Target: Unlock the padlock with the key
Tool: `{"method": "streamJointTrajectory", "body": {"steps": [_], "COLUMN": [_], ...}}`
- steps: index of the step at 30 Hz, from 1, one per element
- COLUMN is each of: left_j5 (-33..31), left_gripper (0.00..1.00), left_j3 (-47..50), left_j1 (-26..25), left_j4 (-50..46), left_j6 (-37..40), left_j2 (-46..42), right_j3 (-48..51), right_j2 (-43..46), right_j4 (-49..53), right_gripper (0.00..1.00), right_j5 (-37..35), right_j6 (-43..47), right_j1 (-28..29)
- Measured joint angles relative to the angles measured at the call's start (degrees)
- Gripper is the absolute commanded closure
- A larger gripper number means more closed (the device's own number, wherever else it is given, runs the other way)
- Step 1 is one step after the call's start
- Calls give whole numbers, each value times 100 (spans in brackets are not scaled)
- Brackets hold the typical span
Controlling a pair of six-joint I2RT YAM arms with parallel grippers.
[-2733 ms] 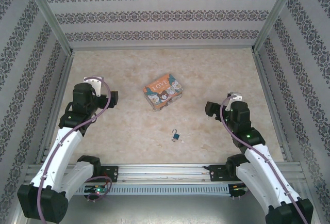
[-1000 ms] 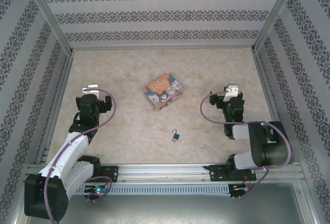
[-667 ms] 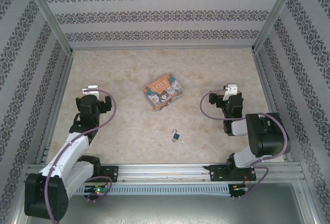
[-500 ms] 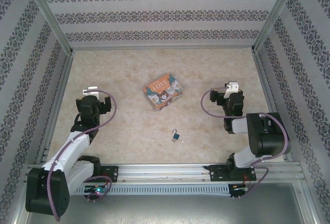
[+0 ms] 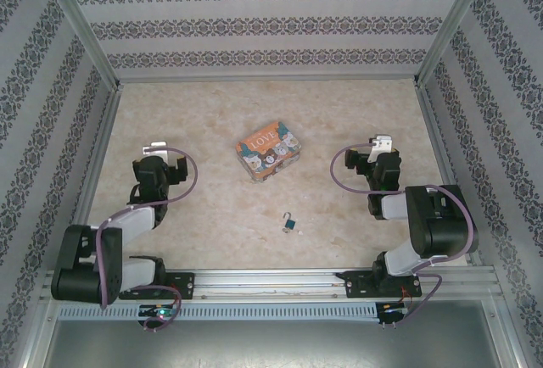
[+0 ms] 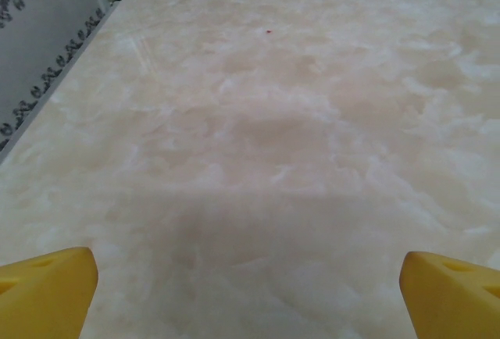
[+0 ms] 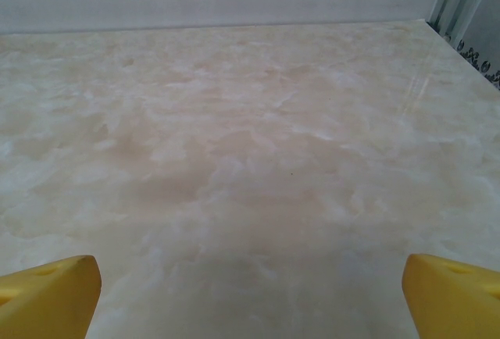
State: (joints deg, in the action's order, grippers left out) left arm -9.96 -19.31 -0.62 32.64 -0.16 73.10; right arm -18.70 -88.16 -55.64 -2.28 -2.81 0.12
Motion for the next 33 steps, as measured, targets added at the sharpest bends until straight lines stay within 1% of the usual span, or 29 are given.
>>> {"method": "streamJointTrajectory", "body": {"steps": [3, 6, 10, 13, 17, 22, 25, 28, 30, 33], "left_j5": [184, 352, 645, 859, 1043, 1137, 1069, 946, 946, 929], "left_gripper": [1, 1, 1, 1, 1, 1, 1, 1, 1, 1], "left_j3": [-9, -129, -295, -249, 157, 546, 527, 79, -129, -170], "left_j1": [28, 63, 74, 74, 74, 74, 74, 76, 76, 76], "left_j4": [400, 404, 428, 649, 1690, 2929, 2953, 2638, 2625, 2603], "left_j6": [28, 66, 144, 140, 81, 17, -31, -72, -72, -74], "left_j2": [382, 592, 669, 667, 866, 1862, 1963, 1937, 1912, 1867], "right_j3": [0, 0, 0, 0, 0, 0, 0, 0, 0, -11], "right_j2": [0, 0, 0, 0, 0, 0, 0, 0, 0, 0], "right_j4": [0, 9, 15, 15, 15, 17, 17, 17, 17, 35], "right_gripper": [1, 2, 2, 2, 1, 2, 2, 1, 2, 2], "right_j5": [0, 0, 0, -2, -2, -4, -7, -22, -26, -35], "right_j6": [-2, 0, 0, 0, 0, 0, 0, 0, 2, 2], "right_j1": [0, 0, 0, 0, 0, 0, 2, 2, 2, 2]}}
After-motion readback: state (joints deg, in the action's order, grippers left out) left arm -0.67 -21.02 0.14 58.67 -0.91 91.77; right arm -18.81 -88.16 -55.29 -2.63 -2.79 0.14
